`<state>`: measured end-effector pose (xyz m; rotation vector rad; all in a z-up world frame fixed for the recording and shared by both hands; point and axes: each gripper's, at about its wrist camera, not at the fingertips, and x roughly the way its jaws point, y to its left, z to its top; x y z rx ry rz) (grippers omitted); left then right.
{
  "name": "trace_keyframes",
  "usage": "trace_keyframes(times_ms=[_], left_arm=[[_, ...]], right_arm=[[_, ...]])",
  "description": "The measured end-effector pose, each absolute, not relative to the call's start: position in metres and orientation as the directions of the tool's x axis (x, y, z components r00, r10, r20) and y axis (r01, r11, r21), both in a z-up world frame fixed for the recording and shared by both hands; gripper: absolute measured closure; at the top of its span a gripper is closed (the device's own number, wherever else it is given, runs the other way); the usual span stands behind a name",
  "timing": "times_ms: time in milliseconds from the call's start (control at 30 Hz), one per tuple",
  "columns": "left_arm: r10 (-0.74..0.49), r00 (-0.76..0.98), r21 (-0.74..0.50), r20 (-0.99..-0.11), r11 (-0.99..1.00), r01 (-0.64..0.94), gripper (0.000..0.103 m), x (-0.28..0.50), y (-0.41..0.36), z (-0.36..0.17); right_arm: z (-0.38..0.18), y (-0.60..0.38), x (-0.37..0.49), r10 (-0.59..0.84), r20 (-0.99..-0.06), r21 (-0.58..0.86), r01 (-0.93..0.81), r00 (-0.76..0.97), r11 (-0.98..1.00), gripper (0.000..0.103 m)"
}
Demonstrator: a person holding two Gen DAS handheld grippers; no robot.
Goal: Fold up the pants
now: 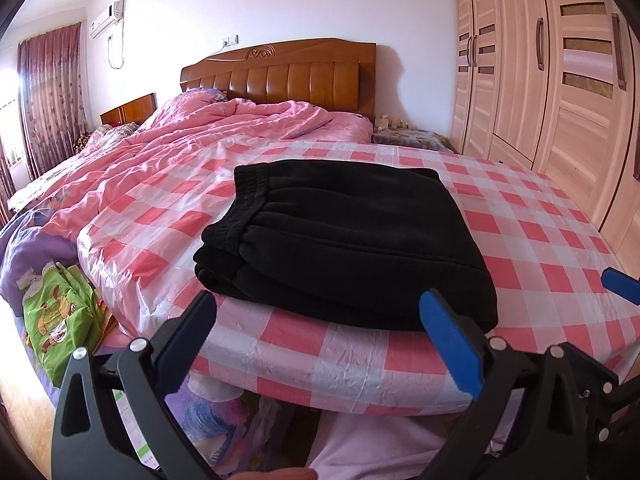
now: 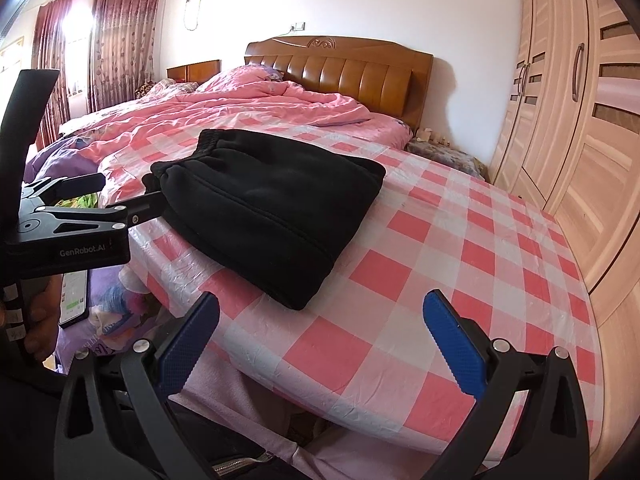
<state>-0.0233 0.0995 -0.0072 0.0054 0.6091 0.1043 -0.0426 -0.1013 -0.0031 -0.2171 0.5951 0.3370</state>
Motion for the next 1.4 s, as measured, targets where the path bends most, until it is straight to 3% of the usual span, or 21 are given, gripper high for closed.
trace_keyframes(times_ms=[1400], left_arm=[[0.084, 0.809, 0.035, -0.581, 0.996, -0.079, 0.001, -0.022, 0.102, -0.0107]], right_arm=[[-0.005, -0.1031, -0.0417, 0.251, -0.583, -0.088, -0.366, 0.773, 0.926, 0.004]])
